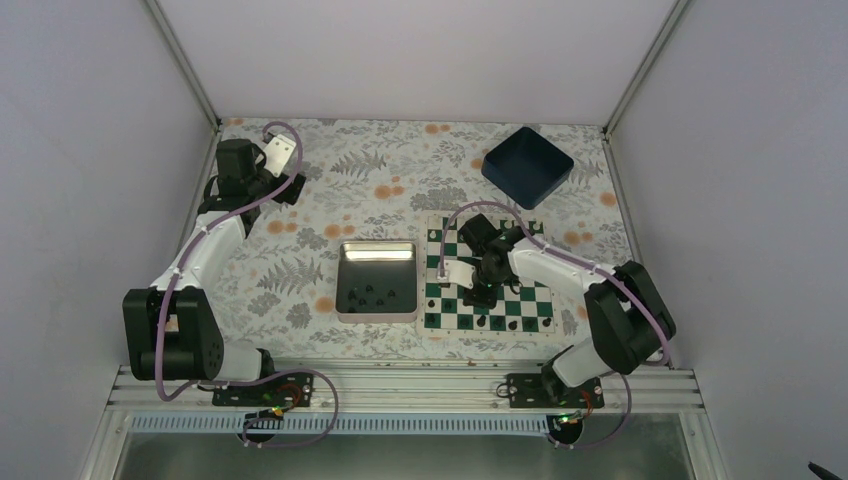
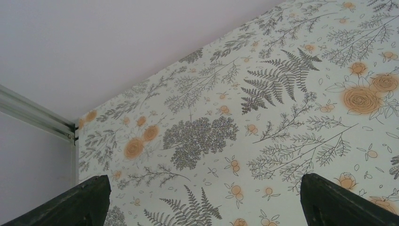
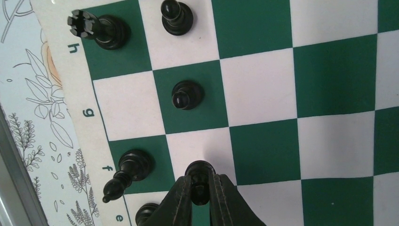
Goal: Set up the chess pieces on the board
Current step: Place the chess piece on the chessboard.
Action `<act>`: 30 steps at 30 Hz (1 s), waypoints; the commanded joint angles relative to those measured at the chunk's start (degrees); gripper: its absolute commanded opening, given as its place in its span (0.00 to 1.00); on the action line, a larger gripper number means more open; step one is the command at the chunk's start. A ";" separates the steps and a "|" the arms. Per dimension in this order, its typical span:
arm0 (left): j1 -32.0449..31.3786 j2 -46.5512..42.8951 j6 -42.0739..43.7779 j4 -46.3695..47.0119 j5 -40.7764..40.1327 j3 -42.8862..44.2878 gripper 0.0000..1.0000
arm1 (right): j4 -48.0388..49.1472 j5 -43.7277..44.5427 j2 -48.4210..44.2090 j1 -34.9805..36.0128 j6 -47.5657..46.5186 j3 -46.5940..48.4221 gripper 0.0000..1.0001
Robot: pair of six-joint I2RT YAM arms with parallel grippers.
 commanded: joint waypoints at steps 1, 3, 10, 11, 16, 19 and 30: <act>-0.07 0.52 -0.33 0.45 -0.33 1.65 1.00 | 0.03 -1.08 0.46 0.55 -1.03 0.28 0.11; -0.07 0.60 -0.33 0.45 -0.17 1.64 1.00 | 0.03 -1.22 0.45 0.55 -1.10 0.20 0.11; -0.07 0.29 -0.33 0.39 -0.20 1.53 1.00 | 0.89 -1.45 1.90 0.94 -0.95 0.18 0.11; -0.07 0.19 -0.29 0.37 -0.22 1.56 1.00 | 0.91 -1.53 2.20 0.98 -0.94 0.21 0.11; -0.07 0.42 -0.33 0.41 -0.22 1.55 1.00 | 1.33 -1.73 3.09 1.17 -0.97 0.32 0.11; -0.05 0.32 -0.33 0.38 -0.24 1.58 1.00 | 1.75 -1.34 3.72 1.25 -0.99 0.23 0.11; -0.03 0.47 -0.33 0.29 -0.03 1.78 1.00 | 1.85 -0.02 3.36 1.26 -0.97 0.29 0.19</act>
